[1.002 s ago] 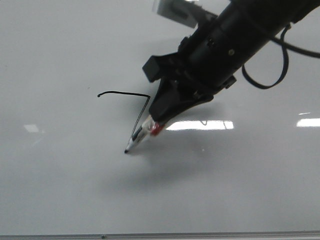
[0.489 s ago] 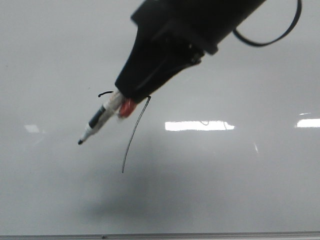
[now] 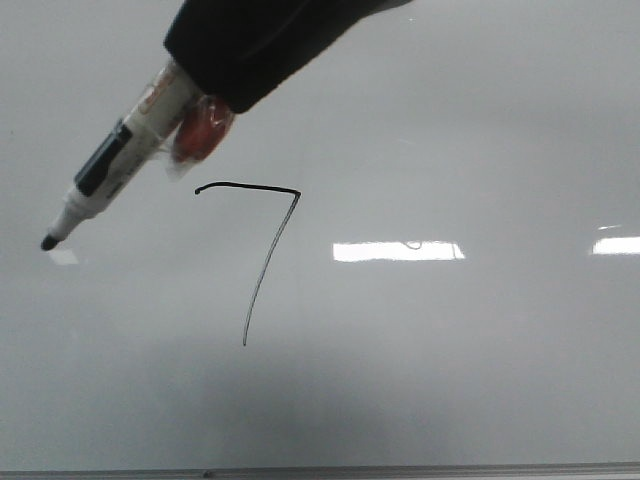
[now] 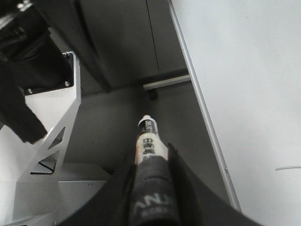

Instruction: Write number 7 on whiteboard

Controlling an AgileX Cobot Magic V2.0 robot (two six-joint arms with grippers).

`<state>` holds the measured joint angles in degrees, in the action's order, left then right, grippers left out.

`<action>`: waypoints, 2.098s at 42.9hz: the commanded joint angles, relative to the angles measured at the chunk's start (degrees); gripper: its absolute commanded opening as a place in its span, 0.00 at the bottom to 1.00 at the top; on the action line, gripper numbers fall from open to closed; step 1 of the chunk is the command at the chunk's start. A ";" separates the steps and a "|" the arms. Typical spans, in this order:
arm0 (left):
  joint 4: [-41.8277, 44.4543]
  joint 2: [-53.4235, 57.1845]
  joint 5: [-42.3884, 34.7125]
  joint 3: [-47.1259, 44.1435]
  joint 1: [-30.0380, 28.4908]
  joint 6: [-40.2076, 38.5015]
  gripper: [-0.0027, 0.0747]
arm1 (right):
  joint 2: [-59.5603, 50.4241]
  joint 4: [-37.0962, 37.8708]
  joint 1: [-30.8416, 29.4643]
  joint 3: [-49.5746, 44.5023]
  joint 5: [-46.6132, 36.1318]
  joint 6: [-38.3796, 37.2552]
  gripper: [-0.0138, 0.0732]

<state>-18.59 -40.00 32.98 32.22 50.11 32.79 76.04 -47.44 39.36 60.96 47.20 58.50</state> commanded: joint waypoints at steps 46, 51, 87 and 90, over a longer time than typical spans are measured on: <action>-0.99 -5.81 -6.34 1.65 0.30 -0.15 0.02 | -2.03 -1.81 6.97 1.70 -4.14 0.68 0.69; -1.39 -5.81 -6.19 1.65 0.30 -0.15 0.02 | -2.11 -1.81 6.69 1.70 -6.67 0.37 0.75; -1.80 -5.81 -6.14 1.65 0.30 -0.81 0.02 | -27.82 -1.86 -24.64 -18.56 -16.15 -10.48 0.74; -1.80 -5.81 -6.96 1.65 0.06 -2.61 0.02 | -30.20 -1.86 -27.05 -22.76 -18.72 -11.87 0.72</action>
<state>-19.32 -46.24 30.14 32.22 50.11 32.12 48.41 -47.67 14.54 40.21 33.36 48.18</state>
